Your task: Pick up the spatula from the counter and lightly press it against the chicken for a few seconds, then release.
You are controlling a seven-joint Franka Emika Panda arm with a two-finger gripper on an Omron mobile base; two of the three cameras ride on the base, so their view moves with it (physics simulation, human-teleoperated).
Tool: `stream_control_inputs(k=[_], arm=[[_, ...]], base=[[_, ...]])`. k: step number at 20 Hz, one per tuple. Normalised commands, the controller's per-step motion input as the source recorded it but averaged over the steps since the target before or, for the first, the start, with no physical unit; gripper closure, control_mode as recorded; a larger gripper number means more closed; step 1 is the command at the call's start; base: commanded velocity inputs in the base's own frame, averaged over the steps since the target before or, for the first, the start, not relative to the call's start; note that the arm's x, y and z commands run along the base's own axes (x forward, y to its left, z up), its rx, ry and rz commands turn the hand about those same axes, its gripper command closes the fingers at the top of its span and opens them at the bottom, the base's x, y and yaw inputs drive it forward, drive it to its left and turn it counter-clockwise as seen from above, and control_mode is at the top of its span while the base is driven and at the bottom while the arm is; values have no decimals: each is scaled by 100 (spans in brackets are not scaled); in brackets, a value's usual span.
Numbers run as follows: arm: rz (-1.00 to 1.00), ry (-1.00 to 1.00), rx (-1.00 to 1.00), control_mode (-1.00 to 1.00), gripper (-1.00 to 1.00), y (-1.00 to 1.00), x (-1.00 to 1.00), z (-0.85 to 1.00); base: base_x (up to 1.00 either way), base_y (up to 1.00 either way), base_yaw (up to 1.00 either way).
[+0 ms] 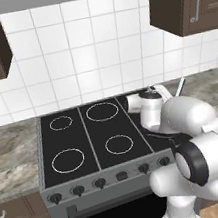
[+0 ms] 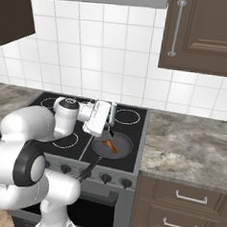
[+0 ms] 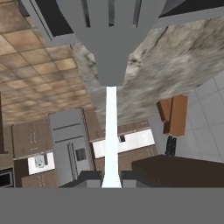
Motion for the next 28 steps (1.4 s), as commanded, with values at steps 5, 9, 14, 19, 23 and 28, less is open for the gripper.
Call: stream_control_inputs(k=[5, 9, 14, 19, 23, 28], arm=[[0, 0, 0, -100, 100, -1, 0, -11], [0, 1, 0, -100, 100, -3, 3, -13], [0, 2, 0, -100, 100, 0, 10, -12], [0, 3, 0, -100, 100, 0, 12, -14], [0, 2, 0, -100, 100, -6, 16, -11], [0, 1, 0, -100, 100, -5, 17, -12]], base=[[0, 0, 0], [0, 0, 0], [0, 0, 0], [0, 0, 0], [0, 0, 0], [0, 0, 0]])
